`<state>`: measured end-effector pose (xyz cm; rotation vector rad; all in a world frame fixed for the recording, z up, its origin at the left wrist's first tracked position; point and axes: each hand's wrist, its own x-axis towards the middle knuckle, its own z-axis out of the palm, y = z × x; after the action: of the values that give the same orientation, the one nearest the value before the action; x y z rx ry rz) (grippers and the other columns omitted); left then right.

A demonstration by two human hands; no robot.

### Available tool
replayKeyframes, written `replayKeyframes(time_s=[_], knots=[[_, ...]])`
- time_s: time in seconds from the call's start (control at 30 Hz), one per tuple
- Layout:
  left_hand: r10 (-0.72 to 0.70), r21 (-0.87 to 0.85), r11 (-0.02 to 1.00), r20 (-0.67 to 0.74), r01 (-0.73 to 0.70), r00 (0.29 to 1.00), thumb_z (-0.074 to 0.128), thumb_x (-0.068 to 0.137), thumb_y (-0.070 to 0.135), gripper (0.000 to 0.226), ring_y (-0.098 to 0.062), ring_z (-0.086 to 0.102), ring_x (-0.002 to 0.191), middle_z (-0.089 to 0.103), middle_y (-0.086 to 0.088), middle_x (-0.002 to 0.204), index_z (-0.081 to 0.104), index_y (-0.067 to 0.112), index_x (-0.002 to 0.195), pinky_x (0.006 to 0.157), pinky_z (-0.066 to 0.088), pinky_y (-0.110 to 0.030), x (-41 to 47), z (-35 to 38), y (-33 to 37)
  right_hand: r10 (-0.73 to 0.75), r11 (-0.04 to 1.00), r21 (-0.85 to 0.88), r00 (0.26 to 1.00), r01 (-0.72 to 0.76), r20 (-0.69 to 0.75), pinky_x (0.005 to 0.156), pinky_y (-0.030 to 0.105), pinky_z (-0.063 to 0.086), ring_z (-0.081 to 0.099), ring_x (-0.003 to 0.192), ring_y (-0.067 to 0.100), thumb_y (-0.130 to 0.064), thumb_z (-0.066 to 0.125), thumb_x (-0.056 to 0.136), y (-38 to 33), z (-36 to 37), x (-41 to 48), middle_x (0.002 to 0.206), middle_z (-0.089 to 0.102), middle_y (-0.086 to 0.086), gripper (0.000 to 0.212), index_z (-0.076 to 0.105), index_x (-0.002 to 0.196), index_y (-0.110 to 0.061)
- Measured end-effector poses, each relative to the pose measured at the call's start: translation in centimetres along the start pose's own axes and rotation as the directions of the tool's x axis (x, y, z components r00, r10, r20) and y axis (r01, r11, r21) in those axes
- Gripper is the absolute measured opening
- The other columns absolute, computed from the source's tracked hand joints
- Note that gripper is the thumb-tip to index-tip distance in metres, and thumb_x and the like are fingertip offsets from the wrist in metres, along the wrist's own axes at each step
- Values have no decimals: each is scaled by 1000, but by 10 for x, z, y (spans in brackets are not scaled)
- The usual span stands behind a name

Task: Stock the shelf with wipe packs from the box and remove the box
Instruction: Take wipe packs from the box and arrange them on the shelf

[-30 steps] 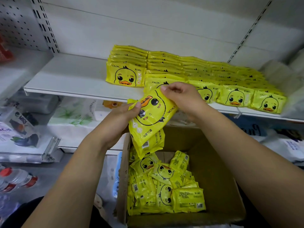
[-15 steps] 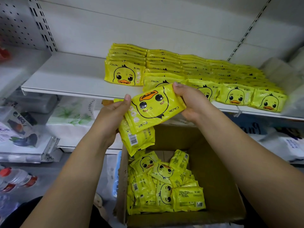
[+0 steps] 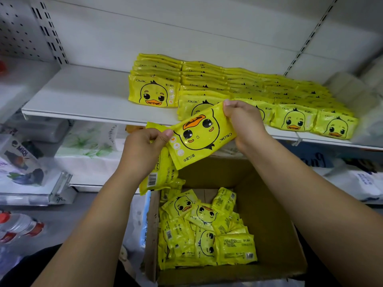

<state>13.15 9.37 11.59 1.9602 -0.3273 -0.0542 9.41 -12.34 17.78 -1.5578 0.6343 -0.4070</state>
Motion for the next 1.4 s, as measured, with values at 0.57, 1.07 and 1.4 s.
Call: replayKeyframes(time_s=[0.57, 1.07, 1.4], knots=[[33, 4, 999, 31, -33, 999, 63, 96, 43, 50, -10, 37, 45, 43, -12, 58, 65, 4, 64, 42, 27, -16, 3, -5, 3, -9, 983, -181, 1000, 10, 3, 69, 25, 48, 61, 78, 11, -18, 58, 101, 10, -10, 6, 84, 67, -4, 21, 66, 82, -20], [-145, -407, 894, 134, 188, 980, 64, 84, 72, 64, -30, 60, 79, 66, -37, 96, 76, 10, 95, 79, 56, -58, 3, 11, -4, 240, 889, 345, 948, -301, 209, 85, 39, 61, 71, 105, 24, -18, 53, 104, 22, -18, 0, 121, 71, 14, 20, 63, 117, -6], [-244, -497, 832, 67, 244, 968, 61, 99, 46, 38, -30, 66, 82, 73, -27, 94, 77, 13, 86, 83, 58, -51, -2, 23, 2, 29, 993, 113, 995, -19, -91, 61, 17, 54, 65, 110, 19, -12, 62, 99, 46, -13, -12, 113, 69, 2, 18, 62, 115, -21]])
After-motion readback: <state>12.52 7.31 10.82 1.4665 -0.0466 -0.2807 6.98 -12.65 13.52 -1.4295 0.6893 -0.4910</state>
